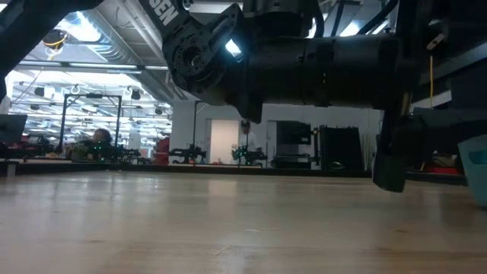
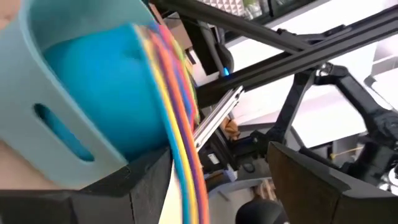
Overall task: Nest measuring cups in basket
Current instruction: Put the stacked nesting measuring cups into the blue bin
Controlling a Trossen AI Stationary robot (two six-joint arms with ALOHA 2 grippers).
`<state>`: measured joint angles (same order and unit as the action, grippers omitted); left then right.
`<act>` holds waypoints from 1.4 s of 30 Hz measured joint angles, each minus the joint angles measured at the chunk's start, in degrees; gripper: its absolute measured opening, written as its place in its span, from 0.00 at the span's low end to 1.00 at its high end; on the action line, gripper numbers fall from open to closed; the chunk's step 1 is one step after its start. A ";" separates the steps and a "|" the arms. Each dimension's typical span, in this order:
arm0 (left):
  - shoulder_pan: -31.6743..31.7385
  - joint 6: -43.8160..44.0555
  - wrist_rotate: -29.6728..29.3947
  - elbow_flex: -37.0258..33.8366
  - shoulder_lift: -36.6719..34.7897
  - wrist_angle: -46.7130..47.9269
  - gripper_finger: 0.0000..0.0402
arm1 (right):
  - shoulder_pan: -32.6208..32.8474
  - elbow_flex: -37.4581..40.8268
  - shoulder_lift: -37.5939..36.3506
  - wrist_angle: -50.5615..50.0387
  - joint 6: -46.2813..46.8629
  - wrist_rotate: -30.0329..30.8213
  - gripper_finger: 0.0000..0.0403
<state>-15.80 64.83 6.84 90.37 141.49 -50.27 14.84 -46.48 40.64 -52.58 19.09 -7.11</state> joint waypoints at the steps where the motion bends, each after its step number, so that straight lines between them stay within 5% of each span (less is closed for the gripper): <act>1: -0.01 0.58 0.01 0.00 0.00 -0.14 0.64 | -0.01 0.00 0.00 0.00 0.04 0.00 0.28; 42: 5.04 8.22 8.12 0.00 0.00 -3.54 0.64 | -0.01 0.00 0.00 0.00 0.02 0.00 0.28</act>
<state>-10.76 73.05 14.97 90.37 141.49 -53.82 14.83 -46.48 40.64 -52.58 19.11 -7.11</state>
